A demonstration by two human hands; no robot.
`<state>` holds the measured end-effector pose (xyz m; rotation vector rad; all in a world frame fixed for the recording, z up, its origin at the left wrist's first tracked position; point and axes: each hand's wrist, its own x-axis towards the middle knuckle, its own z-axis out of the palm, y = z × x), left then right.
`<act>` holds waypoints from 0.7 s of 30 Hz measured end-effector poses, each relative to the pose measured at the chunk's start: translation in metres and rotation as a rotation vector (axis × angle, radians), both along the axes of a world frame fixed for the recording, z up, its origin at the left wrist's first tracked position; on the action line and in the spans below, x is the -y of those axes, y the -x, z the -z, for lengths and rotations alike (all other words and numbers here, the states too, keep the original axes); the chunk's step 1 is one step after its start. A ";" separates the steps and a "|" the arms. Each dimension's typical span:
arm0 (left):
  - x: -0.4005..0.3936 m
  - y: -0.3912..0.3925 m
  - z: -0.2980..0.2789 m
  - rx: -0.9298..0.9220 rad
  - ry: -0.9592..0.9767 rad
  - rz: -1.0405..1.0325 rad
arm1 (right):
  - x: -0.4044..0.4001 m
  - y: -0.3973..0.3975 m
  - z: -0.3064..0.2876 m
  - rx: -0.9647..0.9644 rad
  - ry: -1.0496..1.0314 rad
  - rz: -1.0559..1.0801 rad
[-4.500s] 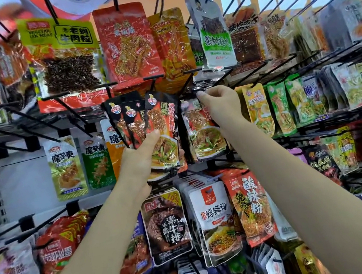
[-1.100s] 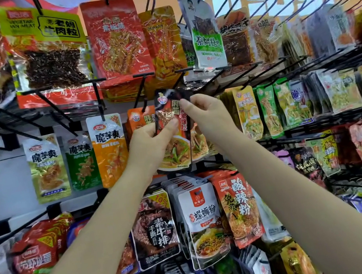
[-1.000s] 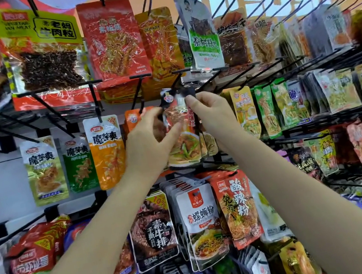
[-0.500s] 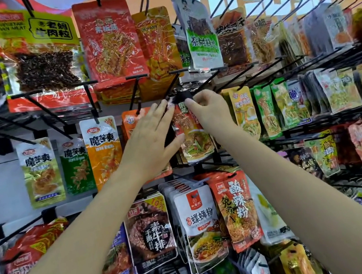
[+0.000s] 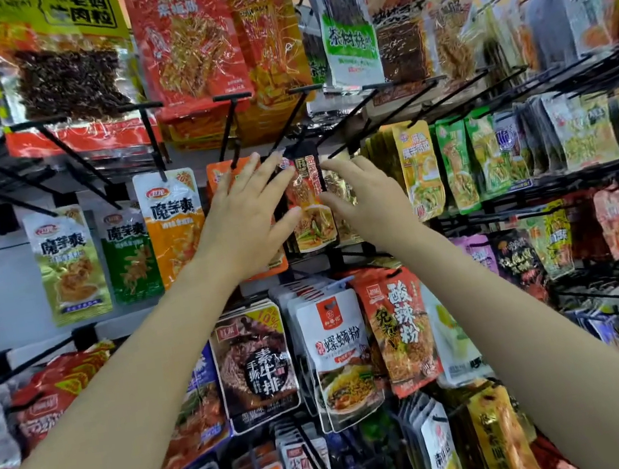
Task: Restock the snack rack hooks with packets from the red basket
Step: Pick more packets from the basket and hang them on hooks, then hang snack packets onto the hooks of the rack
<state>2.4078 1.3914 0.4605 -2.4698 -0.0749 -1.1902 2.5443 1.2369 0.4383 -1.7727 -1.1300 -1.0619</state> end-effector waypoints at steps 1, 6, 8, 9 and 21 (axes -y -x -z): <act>0.006 0.004 0.000 0.018 0.023 0.059 | 0.008 0.005 0.003 0.004 -0.041 -0.038; 0.071 0.016 0.026 0.086 0.039 0.369 | 0.081 0.031 0.048 0.067 -0.145 -0.045; 0.101 0.009 0.059 0.029 0.053 0.514 | 0.120 0.029 0.090 0.079 -0.119 0.067; 0.114 0.003 0.081 -0.014 0.066 0.588 | 0.140 0.027 0.117 0.054 -0.102 0.128; 0.223 -0.089 0.425 -0.894 0.444 0.665 | 0.312 0.041 0.447 -0.777 0.212 0.544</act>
